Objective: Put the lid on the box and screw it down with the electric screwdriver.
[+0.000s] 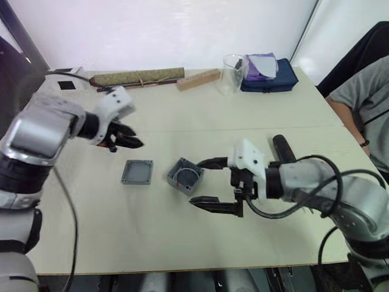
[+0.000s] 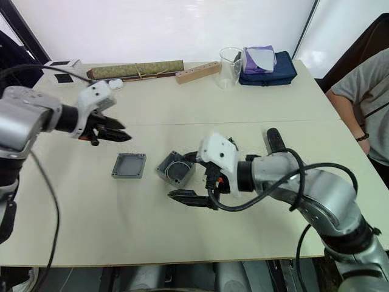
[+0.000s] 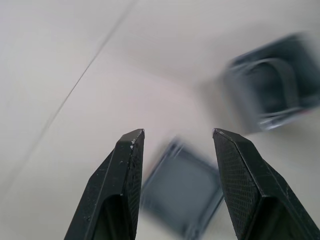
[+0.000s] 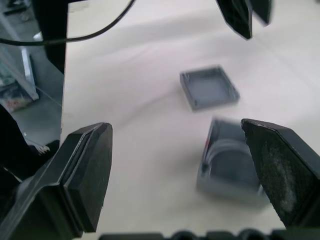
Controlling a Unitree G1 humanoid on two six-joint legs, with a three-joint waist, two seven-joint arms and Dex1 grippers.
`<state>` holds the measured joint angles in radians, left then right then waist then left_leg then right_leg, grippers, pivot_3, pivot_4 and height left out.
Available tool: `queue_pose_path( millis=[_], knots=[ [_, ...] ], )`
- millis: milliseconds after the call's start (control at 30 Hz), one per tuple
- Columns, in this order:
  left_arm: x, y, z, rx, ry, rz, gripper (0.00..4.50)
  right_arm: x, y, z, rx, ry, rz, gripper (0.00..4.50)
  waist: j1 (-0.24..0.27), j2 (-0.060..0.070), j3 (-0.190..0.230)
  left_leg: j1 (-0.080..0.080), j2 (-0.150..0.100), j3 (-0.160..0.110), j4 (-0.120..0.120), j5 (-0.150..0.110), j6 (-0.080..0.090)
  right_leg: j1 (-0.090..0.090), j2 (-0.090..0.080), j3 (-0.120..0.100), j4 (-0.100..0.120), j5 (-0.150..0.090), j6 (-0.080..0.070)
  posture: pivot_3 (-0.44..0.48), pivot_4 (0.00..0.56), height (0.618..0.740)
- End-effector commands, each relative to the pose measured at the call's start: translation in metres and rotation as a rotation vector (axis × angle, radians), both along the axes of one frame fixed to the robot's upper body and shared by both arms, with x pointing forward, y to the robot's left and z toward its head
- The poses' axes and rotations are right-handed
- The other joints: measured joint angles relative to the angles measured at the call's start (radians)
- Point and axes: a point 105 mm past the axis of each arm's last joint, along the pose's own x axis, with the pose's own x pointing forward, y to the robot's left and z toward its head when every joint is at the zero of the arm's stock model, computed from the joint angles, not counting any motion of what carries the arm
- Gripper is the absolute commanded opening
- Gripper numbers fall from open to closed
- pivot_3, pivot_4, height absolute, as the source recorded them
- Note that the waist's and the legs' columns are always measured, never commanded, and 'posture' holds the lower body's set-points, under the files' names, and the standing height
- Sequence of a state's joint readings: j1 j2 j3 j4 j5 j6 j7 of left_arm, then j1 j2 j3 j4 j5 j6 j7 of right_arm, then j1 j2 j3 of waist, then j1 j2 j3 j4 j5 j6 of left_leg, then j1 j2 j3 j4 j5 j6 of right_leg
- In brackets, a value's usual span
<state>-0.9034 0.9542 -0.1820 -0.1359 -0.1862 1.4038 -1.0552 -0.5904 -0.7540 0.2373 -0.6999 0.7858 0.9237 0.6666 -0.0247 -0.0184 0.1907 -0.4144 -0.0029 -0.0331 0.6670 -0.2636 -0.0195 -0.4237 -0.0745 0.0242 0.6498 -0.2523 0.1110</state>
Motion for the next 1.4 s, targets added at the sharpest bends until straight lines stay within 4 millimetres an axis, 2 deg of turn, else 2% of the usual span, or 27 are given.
queue_pose_path(
  millis=[33, 100, 167, 233, 367, 467, 700, 867, 1033, 1167, 1267, 1367, 1400],
  knots=[
    [-0.008, 0.029, -0.008, -0.058, 0.024, 0.259, 2.18, 0.009, 0.018, -0.003, -0.065, -0.145, 0.075, 4.50, 0.001, 0.000, 0.000, 0.000, 0.000, 0.001, 0.000, 0.000, 0.000, 0.000, 0.000, 0.000, 0.000, 0.000, 0.000, 0.000, 0.150, 0.740],
    [-0.009, 0.045, -0.024, -0.079, 0.055, 0.358, 2.18, 0.015, 0.029, -0.011, -0.108, -0.198, 0.111, 4.50, -0.002, 0.000, 0.000, 0.001, 0.000, 0.001, 0.000, 0.000, 0.000, -0.001, 0.000, 0.001, 0.001, 0.000, 0.000, 0.000, 0.150, 0.740],
    [-0.006, 0.043, -0.038, -0.162, 0.118, 0.375, 2.18, 0.020, 0.039, -0.012, -0.118, -0.241, 0.118, 4.50, 0.000, 0.000, 0.000, 0.001, 0.000, 0.000, 0.000, 0.000, -0.001, -0.001, 0.000, 0.000, 0.003, 0.000, -0.001, 0.000, 0.150, 0.740],
    [-0.006, 0.040, -0.042, -0.210, 0.152, 0.369, 2.18, 0.023, 0.044, -0.011, -0.108, -0.261, 0.116, 4.50, 0.011, 0.000, 0.000, 0.001, 0.000, 0.000, 0.000, 0.001, -0.002, -0.001, 0.000, 0.000, 0.003, 0.000, -0.001, 0.000, 0.150, 0.740],
    [-0.008, 0.039, -0.043, -0.194, 0.186, 0.360, 2.18, 0.019, 0.047, -0.013, -0.097, -0.262, 0.113, 4.50, 0.012, -0.001, 0.000, 0.001, -0.002, 0.000, 0.000, 0.002, -0.003, -0.001, -0.005, 0.000, 0.003, 0.000, -0.001, 0.000, 0.150, 0.740],
    [-0.007, 0.039, -0.046, -0.188, 0.216, 0.370, 2.18, 0.019, 0.049, -0.018, -0.102, -0.263, 0.095, 4.50, 0.012, -0.001, 0.000, 0.001, -0.003, 0.000, 0.000, 0.002, -0.003, -0.001, -0.006, 0.001, 0.003, 0.000, -0.001, 0.000, 0.150, 0.740],
    [0.002, 0.021, -0.047, -0.159, 0.270, 0.337, 2.18, 0.019, 0.050, -0.019, -0.071, -0.249, 0.024, 4.50, 0.010, -0.002, -0.001, 0.001, -0.004, 0.001, 0.000, 0.002, -0.004, -0.001, -0.006, 0.000, 0.004, 0.000, -0.001, 0.000, 0.150, 0.740],
    [0.004, 0.020, -0.062, -0.091, 0.334, 0.366, 2.18, 0.017, 0.046, -0.020, -0.074, -0.241, -0.010, 4.50, 0.006, -0.002, -0.001, 0.001, -0.004, 0.001, 0.000, 0.002, -0.004, -0.001, -0.005, 0.000, 0.004, 0.000, -0.001, 0.000, 0.150, 0.740],
    [0.008, 0.007, -0.072, -0.078, 0.372, 0.351, 2.18, 0.018, 0.041, -0.020, -0.084, -0.241, -0.056, 4.50, 0.011, -0.002, -0.001, 0.001, -0.004, 0.000, -0.001, 0.002, -0.004, -0.001, -0.005, 0.000, 0.004, 0.000, -0.001, 0.000, 0.150, 0.740],
    [0.004, 0.007, -0.095, -0.046, 0.442, 0.377, 2.18, 0.016, 0.039, -0.020, -0.081, -0.234, -0.075, 4.50, 0.009, -0.001, -0.001, 0.001, -0.004, 0.001, 0.000, 0.002, -0.004, -0.001, -0.006, 0.000, 0.004, 0.000, -0.001, 0.000, 0.150, 0.740],
    [0.001, 0.009, -0.103, -0.021, 0.453, 0.383, 1.45, 0.017, 0.038, -0.020, -0.085, -0.230, -0.090, 4.50, 0.009, -0.001, -0.001, 0.002, -0.004, 0.001, -0.001, 0.002, -0.004, 0.000, -0.006, 0.000, 0.004, 0.000, -0.001, 0.000, 0.150, 0.740],
    [0.001, 0.009, -0.107, -0.027, 0.459, 0.396, 0.20, 0.019, 0.035, -0.020, -0.090, -0.230, -0.105, 4.50, 0.009, 0.000, -0.002, 0.004, -0.004, 0.001, -0.001, 0.002, -0.004, 0.002, -0.006, 0.001, 0.004, 0.000, -0.001, 0.000, 0.150, 0.740],
    [0.001, 0.008, -0.108, -0.029, 0.456, 0.401, 0.04, 0.019, 0.033, -0.020, -0.093, -0.230, -0.110, 4.50, 0.010, 0.000, -0.002, 0.005, -0.004, 0.001, -0.001, 0.002, -0.004, 0.003, -0.006, 0.001, 0.004, 0.000, -0.001, 0.000, 0.150, 0.740]
  ],
)
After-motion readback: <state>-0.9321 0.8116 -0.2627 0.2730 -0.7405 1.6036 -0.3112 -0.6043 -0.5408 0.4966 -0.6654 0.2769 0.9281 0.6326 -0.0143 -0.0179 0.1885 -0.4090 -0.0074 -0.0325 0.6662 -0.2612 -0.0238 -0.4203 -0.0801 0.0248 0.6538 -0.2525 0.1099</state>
